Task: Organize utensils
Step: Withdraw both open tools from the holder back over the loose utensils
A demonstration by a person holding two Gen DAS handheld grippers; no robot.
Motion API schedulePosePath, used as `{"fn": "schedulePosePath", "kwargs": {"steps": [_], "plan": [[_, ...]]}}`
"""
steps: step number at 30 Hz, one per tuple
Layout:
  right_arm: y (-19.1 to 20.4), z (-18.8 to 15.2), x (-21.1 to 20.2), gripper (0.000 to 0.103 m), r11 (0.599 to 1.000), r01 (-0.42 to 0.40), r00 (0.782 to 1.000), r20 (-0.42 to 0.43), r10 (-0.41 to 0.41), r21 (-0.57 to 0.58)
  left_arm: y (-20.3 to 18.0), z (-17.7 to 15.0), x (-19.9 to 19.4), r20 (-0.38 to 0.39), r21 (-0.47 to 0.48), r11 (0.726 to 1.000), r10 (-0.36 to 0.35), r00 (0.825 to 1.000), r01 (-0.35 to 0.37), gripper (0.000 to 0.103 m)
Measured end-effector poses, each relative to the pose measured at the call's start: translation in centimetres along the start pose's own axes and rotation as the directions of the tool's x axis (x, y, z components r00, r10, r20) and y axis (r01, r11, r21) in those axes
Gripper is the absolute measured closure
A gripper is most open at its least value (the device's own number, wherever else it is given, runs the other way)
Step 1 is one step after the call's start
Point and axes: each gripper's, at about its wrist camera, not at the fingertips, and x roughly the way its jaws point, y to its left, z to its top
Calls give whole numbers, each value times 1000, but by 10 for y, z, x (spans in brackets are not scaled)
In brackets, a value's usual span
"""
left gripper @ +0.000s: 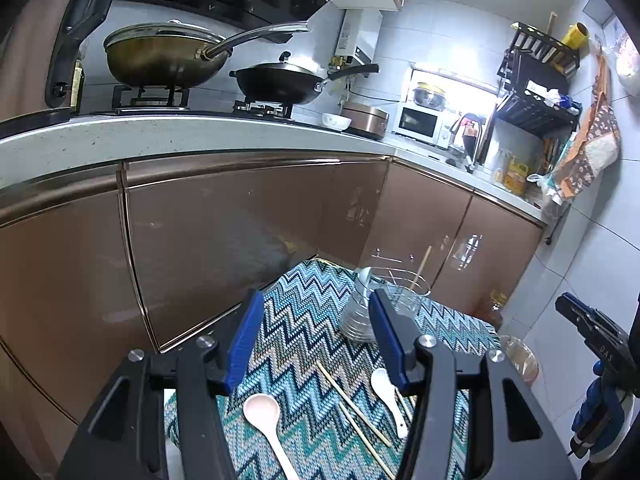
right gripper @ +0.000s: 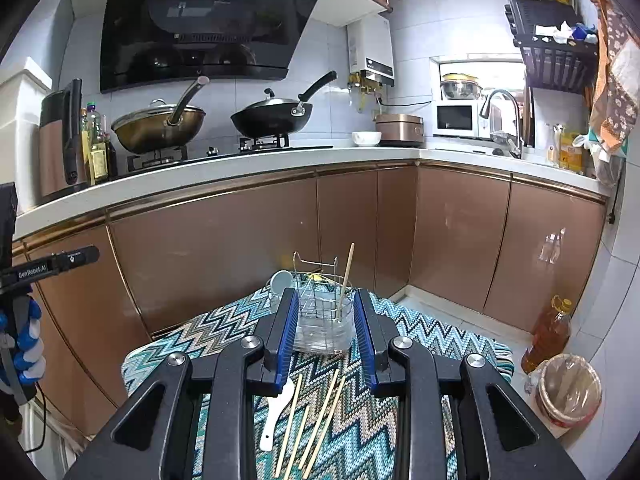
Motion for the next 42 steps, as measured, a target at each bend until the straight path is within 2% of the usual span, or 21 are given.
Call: {"fn": "schedulePosePath", "kwargs": {"steps": [8,18,30,42], "plan": [[-1,-1,-24,73,1000,3,1000,-10,-3,17,-1,-5,-14,-36,-17,999,-38,999,37,50],[-11,-15,-19,73,999,-5,996,-88,8,42,-8,-17,5,-140,-32,996,-91,986,87,50],[-26,-38,13,73,998,-18,982,-187,30,66,-4,-43,47,-283,-58,994,-110,953,97,50],[-34,-60,50,73,994,-39,956,-286,66,102,-1,-60,83,-369,-68,993,-115,922,97,50]]}}
